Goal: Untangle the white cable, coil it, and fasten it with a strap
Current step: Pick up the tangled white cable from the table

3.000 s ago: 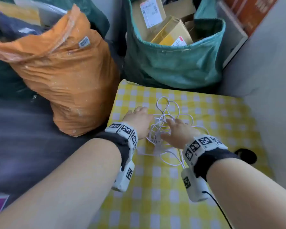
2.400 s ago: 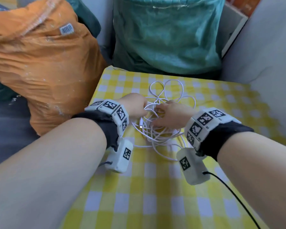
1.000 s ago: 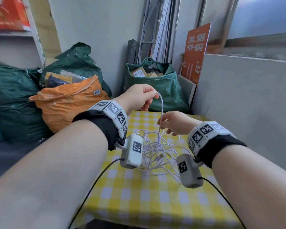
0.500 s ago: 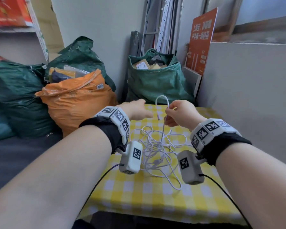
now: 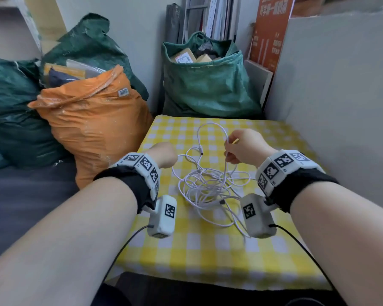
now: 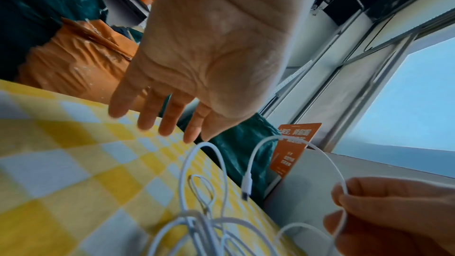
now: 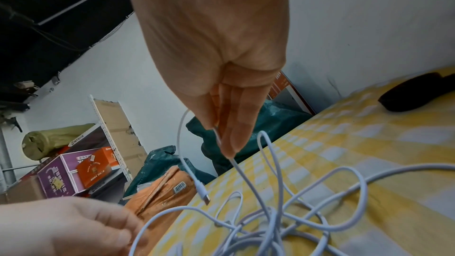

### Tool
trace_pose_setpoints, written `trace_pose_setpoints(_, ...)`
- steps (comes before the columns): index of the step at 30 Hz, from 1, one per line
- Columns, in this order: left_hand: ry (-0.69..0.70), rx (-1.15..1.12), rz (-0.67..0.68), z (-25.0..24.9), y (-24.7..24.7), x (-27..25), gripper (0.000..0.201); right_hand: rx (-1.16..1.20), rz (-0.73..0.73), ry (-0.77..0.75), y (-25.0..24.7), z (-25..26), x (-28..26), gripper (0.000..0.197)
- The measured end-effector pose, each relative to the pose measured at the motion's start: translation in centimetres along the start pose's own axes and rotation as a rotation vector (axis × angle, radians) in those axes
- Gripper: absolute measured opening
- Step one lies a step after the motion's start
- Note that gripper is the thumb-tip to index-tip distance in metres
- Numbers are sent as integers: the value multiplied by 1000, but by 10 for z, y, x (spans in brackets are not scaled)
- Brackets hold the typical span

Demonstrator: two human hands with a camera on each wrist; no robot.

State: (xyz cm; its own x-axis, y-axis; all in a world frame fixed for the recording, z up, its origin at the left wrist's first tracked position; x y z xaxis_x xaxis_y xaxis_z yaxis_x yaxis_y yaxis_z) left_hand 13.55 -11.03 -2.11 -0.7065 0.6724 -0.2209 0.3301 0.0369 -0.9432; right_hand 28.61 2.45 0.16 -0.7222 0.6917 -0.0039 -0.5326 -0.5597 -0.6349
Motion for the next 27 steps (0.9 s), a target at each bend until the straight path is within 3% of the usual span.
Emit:
trace_pose_setpoints(4,-190,-265,213,22,16,2,26,-82,63,68,9,-3,1,23)
trace_pose_setpoints(10,-163,-383,402,17,33,-6,9,-211,77,97,20,-14,4,15)
trace_pose_setpoints(16,-107,-476,393,16,40,-3,20,-329,205,244,28,-30,4,32)
trace_pose_setpoints(20,-94,-555,385,14,41,-7,3,-416,230,243,30,-32,1,14)
trace_pose_setpoints(23,-98,-578,376,12,42,-7,11,-496,310,266,33,-30,-4,13)
trace_pose_setpoints(27,-98,-554,391,12,44,-6,8,-403,218,216,32,-33,-1,20)
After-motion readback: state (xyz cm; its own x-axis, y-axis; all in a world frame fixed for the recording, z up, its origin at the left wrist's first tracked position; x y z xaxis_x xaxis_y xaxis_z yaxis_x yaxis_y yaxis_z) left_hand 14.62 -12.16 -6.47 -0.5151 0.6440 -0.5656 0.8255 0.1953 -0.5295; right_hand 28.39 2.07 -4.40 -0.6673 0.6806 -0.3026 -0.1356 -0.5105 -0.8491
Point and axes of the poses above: each hand's wrist, its own x-axis towards the middle knuckle, its own y-axis out of the palm, z = x × y, the point moved 1 cm from there along x, towards the middle knuckle, and after that the axes turned 2 degrees about -z, right-handed, at the moved point
